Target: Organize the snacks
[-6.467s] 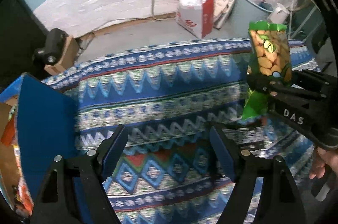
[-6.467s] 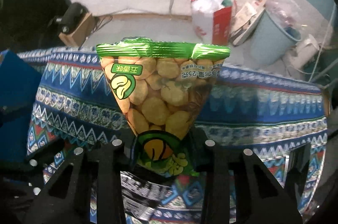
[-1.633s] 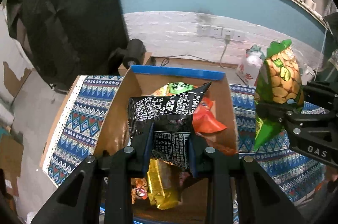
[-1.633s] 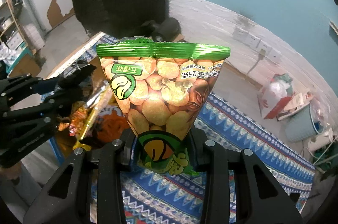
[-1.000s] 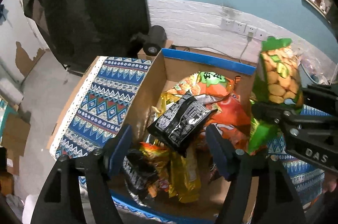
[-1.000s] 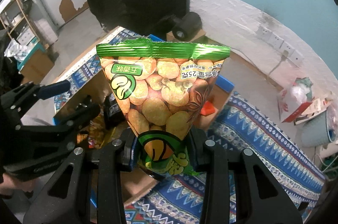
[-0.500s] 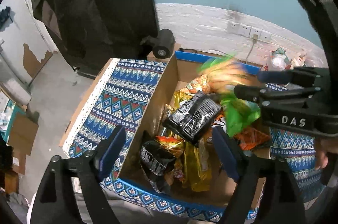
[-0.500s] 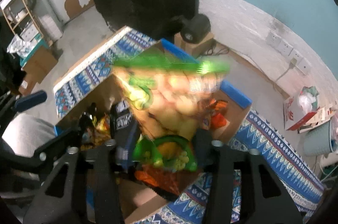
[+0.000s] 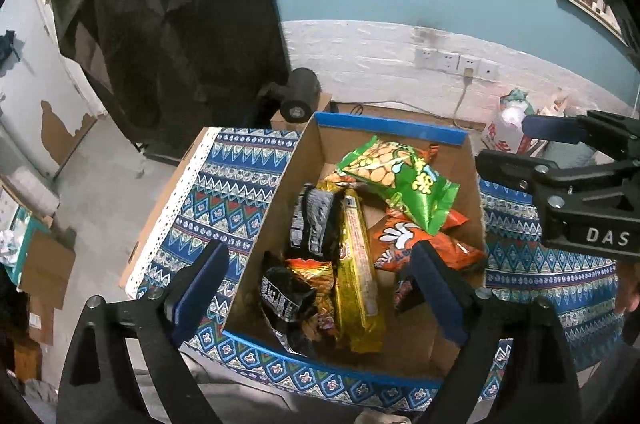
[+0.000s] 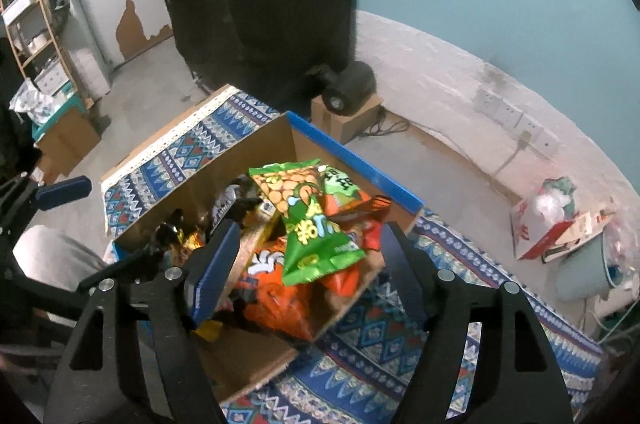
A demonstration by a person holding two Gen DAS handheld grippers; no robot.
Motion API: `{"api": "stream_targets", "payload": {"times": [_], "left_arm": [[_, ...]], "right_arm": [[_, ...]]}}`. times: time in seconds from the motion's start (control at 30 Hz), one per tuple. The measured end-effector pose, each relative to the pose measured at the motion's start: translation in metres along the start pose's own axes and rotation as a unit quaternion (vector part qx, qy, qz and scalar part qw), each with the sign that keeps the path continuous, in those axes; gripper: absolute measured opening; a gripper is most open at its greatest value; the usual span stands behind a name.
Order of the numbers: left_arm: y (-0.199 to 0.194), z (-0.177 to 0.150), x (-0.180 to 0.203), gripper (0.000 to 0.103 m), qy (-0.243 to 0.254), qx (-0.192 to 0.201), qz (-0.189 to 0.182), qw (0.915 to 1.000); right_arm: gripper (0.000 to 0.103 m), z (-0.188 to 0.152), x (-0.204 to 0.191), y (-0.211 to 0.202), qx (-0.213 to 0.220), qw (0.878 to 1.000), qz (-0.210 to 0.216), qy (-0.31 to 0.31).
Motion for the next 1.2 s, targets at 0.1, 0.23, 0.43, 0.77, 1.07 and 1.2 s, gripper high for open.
{"api": "stream_targets", "payload": {"times": [0.1, 0.23, 0.43, 0.77, 1.07, 1.2], "left_arm": [[-0.008, 0.001, 0.005, 0.098, 0.007, 0.007, -0.003, 0.9999], [-0.018, 0.003, 0.011, 0.101, 0.016, 0.021, -0.004, 0.9996], [-0.031, 0.005, 0.018, 0.102, 0.021, 0.031, -0.011, 0.9992], [-0.042, 0.009, 0.024, 0.102, 0.030, 0.045, -0.012, 0.9984], [-0.046, 0.010, 0.031, 0.102, 0.036, 0.051, -0.012, 0.9979], [-0.047, 0.010, 0.033, 0.102, 0.038, 0.052, -0.014, 0.9978]], "right_arm": [[0.074, -0.005, 0.004, -0.012, 0.005, 1.000, -0.007, 0.004], [0.075, -0.009, 0.010, -0.025, 0.013, 1.000, -0.016, 0.011], [0.075, -0.014, 0.014, -0.041, 0.025, 0.999, -0.018, 0.024], [0.075, -0.030, 0.026, -0.059, 0.040, 0.998, -0.028, 0.038], [0.075, -0.043, 0.037, -0.062, 0.033, 0.998, -0.034, 0.044], [0.075, -0.045, 0.041, -0.064, 0.034, 0.998, -0.032, 0.048]]}}
Point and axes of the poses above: each gripper's, at about its wrist camera, not at the fingertips, and y roughly the way its jaws point, x to its right, z to its top, the point moved 7 cm from there along y, roughly the way its jaws point, and after that the axes turned 1 degree about y, right-handed, at the moved point
